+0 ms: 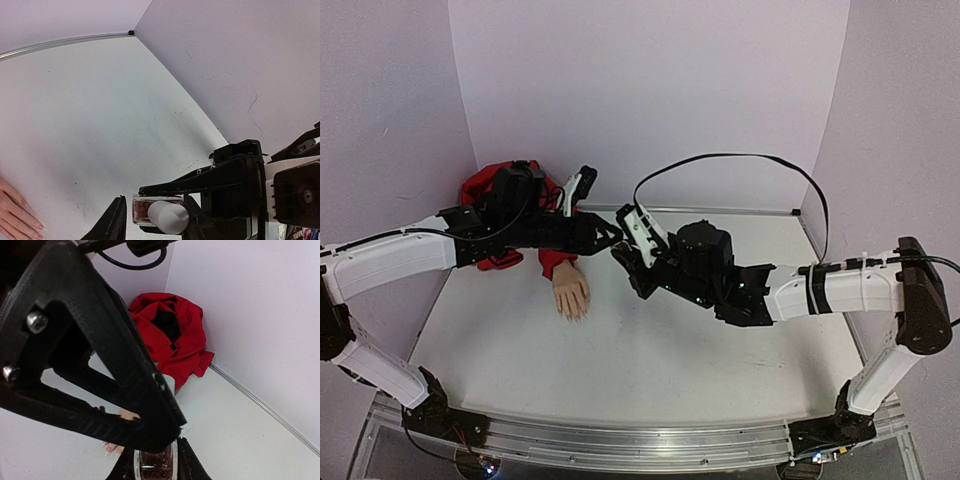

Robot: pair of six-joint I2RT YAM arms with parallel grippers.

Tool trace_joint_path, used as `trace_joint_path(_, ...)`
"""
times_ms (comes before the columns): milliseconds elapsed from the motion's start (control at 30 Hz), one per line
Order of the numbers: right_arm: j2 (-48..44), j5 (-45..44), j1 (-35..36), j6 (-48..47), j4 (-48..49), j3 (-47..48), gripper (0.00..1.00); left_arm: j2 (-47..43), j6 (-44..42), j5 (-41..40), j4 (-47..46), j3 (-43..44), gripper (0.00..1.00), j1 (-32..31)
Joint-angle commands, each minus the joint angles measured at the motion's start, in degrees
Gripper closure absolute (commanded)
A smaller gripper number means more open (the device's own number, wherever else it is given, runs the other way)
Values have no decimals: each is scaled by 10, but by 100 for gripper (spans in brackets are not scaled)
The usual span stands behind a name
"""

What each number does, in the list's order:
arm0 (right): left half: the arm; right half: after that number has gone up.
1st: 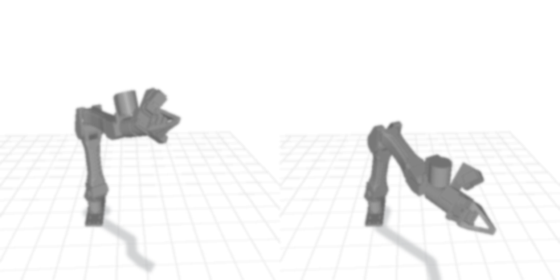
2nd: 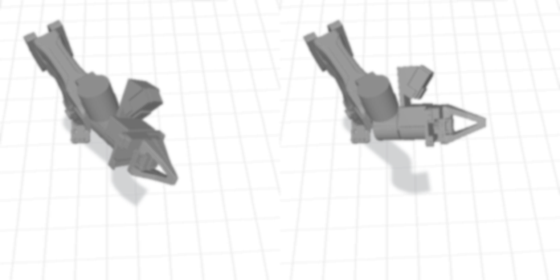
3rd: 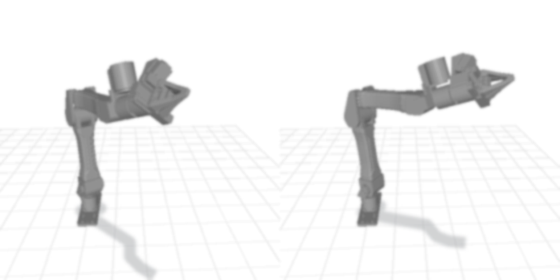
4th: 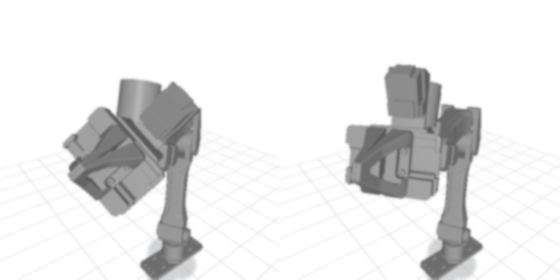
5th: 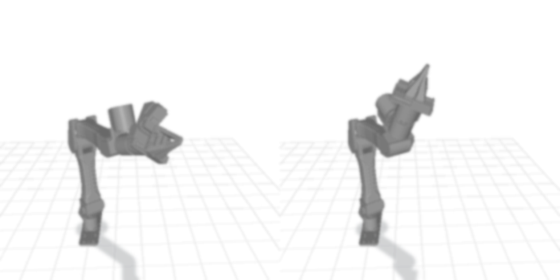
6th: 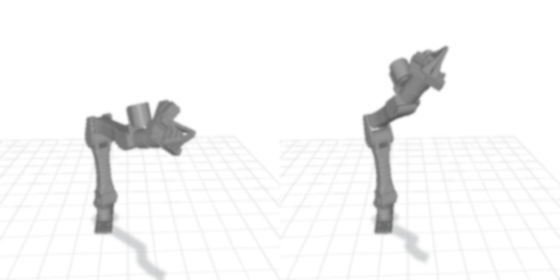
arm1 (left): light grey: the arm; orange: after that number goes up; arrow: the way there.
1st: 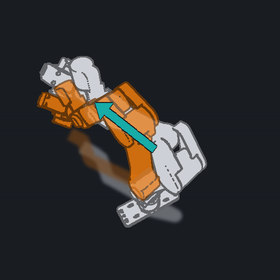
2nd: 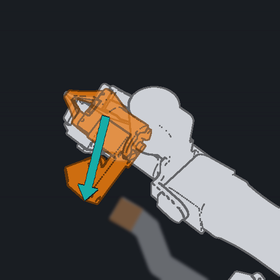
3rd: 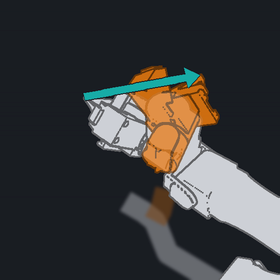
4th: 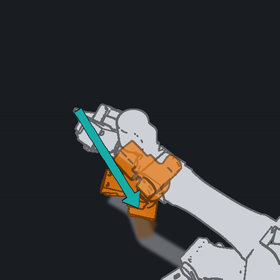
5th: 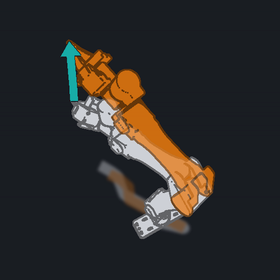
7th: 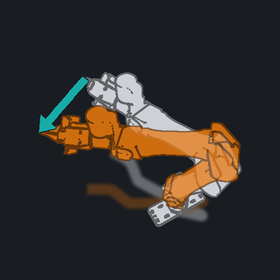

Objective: Paint the nails

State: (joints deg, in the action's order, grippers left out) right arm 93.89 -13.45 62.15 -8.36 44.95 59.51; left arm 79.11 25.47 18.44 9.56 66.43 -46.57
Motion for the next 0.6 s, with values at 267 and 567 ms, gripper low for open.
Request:
trace_joint_path(267,4,24,10,-2,34,34,100,4,-31,-5,-14,37,85,-8)
trace_joint_path(567,-76,452,-39,45,25,-2,100,1,-163,312,-14,11,100,-8)
